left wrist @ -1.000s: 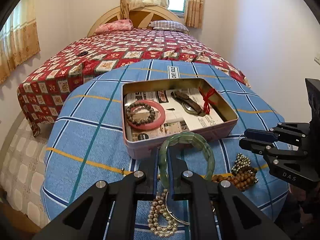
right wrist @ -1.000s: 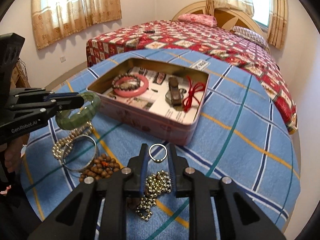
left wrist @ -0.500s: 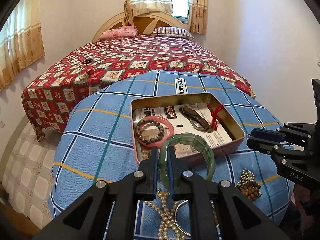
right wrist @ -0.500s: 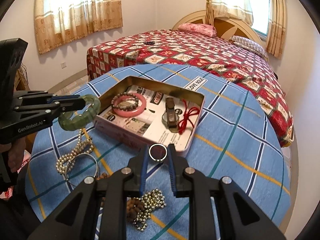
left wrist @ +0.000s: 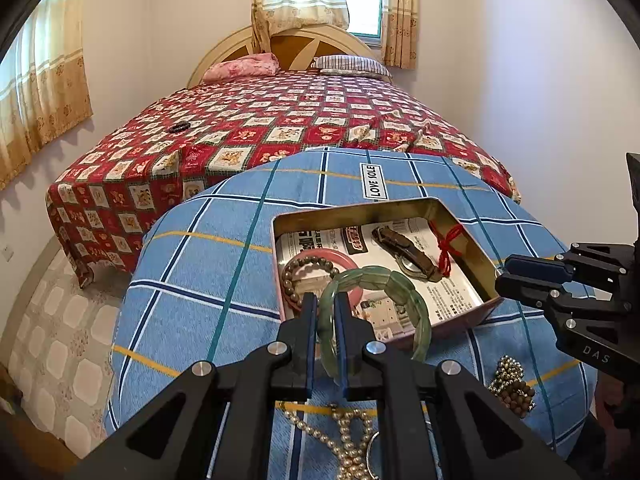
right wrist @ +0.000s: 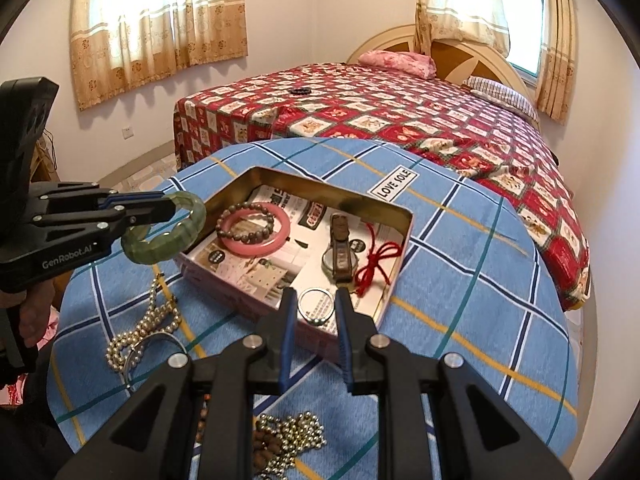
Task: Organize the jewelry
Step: 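Drop the jade bangle and silver ring into the tin with both tools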
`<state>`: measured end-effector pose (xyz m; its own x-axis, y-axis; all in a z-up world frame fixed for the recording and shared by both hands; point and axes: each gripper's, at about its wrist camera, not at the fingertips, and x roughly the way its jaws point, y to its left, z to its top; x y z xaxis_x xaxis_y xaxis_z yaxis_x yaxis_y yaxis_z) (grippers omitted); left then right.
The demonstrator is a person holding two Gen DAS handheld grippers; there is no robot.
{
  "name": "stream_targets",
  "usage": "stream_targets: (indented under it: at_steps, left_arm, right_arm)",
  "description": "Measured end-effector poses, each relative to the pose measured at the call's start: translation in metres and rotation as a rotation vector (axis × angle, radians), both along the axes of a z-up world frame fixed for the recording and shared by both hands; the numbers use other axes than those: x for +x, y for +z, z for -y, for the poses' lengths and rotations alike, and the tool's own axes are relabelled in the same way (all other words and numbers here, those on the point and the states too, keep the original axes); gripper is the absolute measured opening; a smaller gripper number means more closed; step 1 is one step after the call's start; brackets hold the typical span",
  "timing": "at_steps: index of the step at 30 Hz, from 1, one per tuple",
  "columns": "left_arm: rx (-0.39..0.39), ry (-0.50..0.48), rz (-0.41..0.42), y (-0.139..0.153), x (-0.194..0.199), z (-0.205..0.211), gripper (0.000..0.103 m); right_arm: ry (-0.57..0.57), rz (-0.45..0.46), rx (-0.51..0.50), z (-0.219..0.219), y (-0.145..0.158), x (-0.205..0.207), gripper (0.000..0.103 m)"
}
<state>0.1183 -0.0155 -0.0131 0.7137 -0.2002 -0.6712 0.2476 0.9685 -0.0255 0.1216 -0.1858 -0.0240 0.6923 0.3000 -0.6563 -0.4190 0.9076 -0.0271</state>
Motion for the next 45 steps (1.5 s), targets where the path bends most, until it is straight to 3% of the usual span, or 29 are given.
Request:
stream_targets:
  at_steps: [19, 29, 45]
  left_arm:
    - [0.031, -0.012, -0.006, -0.002, 0.045, 0.009, 0.008]
    - [0.062, -0.009, -0.037, -0.013, 0.074, 0.013, 0.008]
    - [0.083, -0.007, -0.084, -0.027, 0.087, 0.014, 0.008]
  right_arm:
    - [0.008, -0.001, -0.007, -0.002, 0.006, 0.034, 0.022]
    - [0.005, -0.043, -0.022, -0.007, -0.009, 0.06, 0.022]
    - [0.044, -0.089, -0.043, -0.023, -0.021, 0.064, 0.022]
